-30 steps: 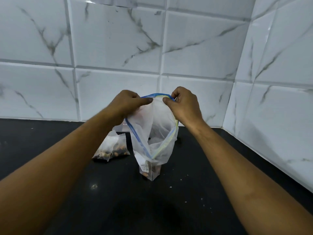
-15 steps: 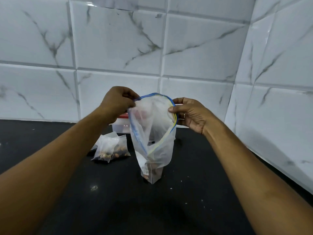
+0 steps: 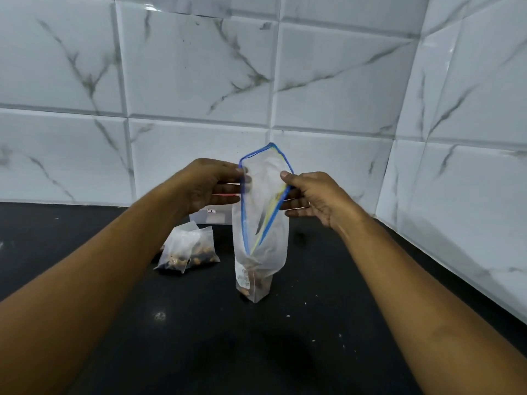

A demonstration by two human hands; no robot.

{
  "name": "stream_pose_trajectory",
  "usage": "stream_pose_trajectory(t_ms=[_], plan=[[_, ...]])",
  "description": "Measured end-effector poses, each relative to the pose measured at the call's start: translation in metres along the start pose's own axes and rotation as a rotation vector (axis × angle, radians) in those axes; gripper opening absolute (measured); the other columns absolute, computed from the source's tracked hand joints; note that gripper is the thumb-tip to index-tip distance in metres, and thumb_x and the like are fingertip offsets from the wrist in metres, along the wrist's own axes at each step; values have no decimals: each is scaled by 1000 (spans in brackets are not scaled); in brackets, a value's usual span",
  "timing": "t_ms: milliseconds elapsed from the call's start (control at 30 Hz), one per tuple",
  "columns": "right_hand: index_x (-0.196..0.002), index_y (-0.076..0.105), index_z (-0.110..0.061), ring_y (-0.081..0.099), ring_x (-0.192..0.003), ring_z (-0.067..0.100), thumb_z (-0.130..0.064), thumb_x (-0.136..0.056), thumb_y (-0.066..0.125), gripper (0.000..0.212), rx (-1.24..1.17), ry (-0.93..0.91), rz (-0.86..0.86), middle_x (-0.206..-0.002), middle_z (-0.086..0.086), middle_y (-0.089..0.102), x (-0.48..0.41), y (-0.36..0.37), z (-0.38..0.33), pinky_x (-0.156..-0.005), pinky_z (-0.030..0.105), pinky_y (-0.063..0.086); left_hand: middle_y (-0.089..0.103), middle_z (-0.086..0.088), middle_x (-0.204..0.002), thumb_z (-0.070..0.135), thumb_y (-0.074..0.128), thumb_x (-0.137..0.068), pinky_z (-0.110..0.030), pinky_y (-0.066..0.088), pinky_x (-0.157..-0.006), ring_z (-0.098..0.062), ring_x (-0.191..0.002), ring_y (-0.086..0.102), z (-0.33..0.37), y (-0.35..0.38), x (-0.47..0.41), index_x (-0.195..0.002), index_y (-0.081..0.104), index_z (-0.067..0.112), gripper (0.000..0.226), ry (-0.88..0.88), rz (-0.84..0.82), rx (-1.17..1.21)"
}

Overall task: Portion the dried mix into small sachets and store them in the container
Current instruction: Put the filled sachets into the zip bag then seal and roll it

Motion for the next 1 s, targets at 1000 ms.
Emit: stream_pose_trajectory(t_ms=[1000], plan=[[-112,52,-6,67,-50,19,-13,-102,57,13,87,-75,159,-85,17,69,-4,-12,0,-46,30,55,75,-14,-96,18,66,-96,-39,62,-68,-25,-71,76,4,-33,14,-110,57,10,18,138,391,-430]])
Point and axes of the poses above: each hand's wrist, its own x-axis away from the middle knuckle, its own y-axis out of the palm, z = x × y, the point moved 8 cm from there along -x, towards the middle knuckle
